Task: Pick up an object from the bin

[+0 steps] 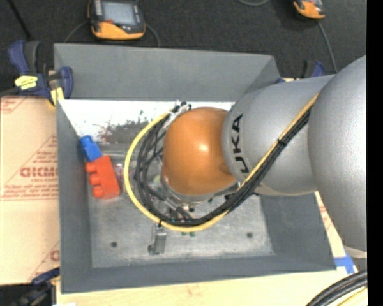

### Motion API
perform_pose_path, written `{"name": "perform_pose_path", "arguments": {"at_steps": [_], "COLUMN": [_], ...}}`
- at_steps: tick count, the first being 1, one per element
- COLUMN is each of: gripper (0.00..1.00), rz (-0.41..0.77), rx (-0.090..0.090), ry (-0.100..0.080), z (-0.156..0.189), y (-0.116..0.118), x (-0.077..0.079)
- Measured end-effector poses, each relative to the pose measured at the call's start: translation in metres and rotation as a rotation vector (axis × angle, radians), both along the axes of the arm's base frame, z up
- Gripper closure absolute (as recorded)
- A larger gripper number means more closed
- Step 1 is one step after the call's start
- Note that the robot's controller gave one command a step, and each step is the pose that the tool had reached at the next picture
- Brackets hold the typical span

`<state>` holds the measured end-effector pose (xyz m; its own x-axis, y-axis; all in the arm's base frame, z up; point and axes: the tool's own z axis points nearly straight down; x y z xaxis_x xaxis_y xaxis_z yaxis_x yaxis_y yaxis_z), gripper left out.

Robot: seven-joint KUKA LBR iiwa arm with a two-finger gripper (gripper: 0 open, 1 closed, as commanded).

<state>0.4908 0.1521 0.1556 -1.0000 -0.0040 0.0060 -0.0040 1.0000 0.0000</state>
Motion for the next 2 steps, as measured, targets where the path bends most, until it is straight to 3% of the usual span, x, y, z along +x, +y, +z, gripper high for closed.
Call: {"name": "perform_pose_path", "arguments": {"at_steps": [1,2], "gripper": [0.0,0.0], "rz": [-0.079,-0.11], "rx": [-0.003,0.001], "ry": [-0.009,-0.012], "z": [-0.049,-0.085], "y": [-0.067,-0.072], "x": [0.054,0.119]}}
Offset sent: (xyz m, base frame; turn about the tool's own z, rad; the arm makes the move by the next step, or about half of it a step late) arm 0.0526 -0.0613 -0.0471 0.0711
